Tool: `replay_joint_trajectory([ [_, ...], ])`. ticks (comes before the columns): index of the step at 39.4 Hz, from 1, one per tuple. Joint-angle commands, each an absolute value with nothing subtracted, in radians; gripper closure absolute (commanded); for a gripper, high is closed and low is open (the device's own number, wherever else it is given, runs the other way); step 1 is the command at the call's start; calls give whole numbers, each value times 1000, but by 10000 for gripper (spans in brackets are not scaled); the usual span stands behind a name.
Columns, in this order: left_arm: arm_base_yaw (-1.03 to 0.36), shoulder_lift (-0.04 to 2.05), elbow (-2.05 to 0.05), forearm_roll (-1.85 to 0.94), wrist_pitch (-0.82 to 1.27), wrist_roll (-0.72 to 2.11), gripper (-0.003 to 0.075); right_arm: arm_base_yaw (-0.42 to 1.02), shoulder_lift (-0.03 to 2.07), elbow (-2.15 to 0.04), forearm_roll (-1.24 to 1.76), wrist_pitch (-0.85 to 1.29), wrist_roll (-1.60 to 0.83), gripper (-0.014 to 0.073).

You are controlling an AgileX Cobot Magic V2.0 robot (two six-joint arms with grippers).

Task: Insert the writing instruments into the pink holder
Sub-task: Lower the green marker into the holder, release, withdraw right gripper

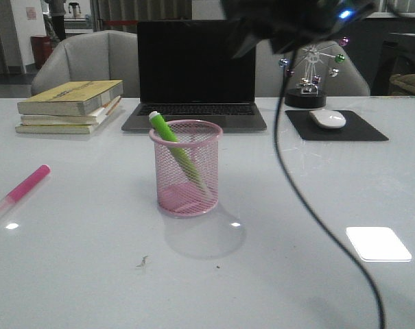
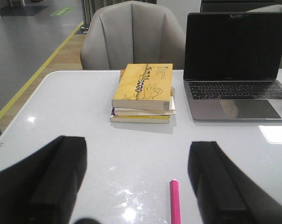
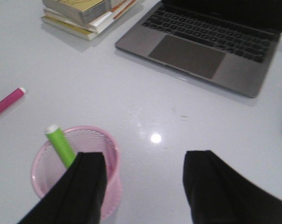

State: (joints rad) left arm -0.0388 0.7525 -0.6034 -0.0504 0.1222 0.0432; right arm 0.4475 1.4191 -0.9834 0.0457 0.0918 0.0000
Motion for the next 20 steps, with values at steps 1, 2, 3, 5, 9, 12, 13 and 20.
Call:
replay_joint_trajectory([
  [1, -40, 753, -641, -53, 39, 41, 201, 376, 1296, -1010, 12, 152, -11, 127],
  [2, -40, 753, -641, -53, 39, 41, 201, 352, 1272, -1010, 12, 179, -11, 127],
  [3, -40, 753, -641, -53, 40, 41, 201, 333, 1249, -1010, 12, 219, -11, 127],
  [5, -40, 753, -641, -53, 46, 41, 201, 275, 1205, -1010, 12, 305, -11, 127],
  [9, -40, 753, -641, -53, 65, 41, 201, 180, 1135, -1000, 0, 427, -11, 127],
  [12, -40, 753, -641, -53, 91, 41, 201, 102, 1072, -972, -38, 461, -11, 127],
  [13, -40, 753, -641, -53, 98, 41, 201, 78, 1046, -961, -49, 464, -11, 127],
  [20, -40, 753, -641, -53, 127, 41, 201, -49, 931, -853, -59, 537, -11, 127],
])
